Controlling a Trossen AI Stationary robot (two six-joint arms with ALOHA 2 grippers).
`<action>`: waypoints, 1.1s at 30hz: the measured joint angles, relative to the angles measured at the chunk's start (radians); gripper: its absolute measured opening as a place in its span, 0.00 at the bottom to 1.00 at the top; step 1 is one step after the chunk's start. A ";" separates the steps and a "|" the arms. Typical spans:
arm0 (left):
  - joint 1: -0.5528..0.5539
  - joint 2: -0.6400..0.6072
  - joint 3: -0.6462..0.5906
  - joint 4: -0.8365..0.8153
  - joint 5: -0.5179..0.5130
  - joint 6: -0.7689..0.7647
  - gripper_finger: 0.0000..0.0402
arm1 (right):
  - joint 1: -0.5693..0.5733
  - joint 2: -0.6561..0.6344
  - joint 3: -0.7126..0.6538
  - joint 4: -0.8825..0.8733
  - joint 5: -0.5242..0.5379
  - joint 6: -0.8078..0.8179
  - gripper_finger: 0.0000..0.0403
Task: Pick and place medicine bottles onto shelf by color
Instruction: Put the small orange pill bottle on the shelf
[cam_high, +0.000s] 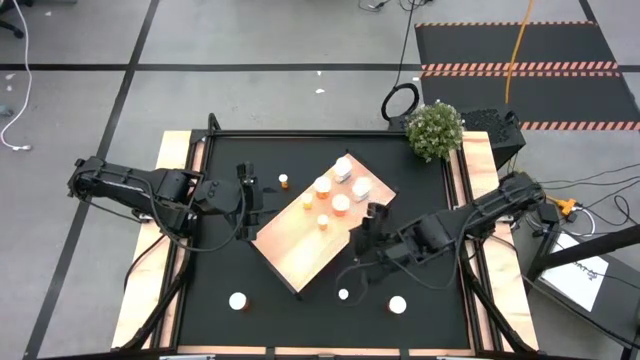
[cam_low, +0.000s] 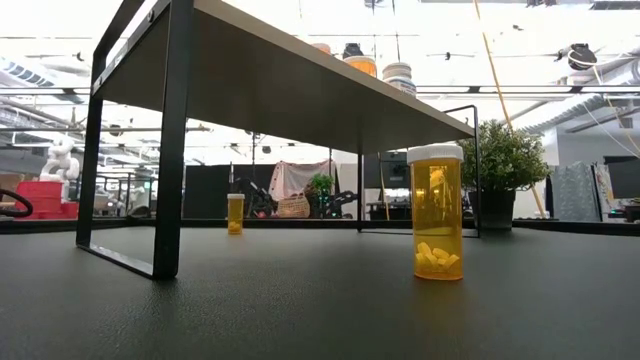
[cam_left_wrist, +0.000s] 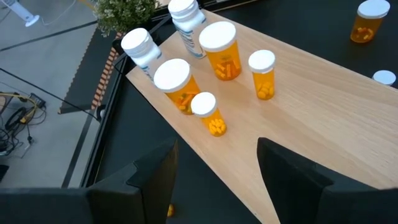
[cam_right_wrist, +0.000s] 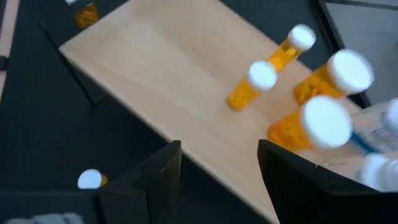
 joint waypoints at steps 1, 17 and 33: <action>0.000 0.000 0.000 0.000 0.000 -0.003 0.56 | 0.005 -0.022 -0.044 0.036 0.000 0.003 0.52; 0.009 0.000 0.000 -0.013 -0.001 -0.029 0.56 | -0.012 -0.410 -0.548 0.448 -0.006 -0.041 0.52; 0.031 0.000 0.000 -0.054 -0.010 0.046 0.56 | -0.110 -0.443 -0.576 0.559 -0.089 -0.218 0.52</action>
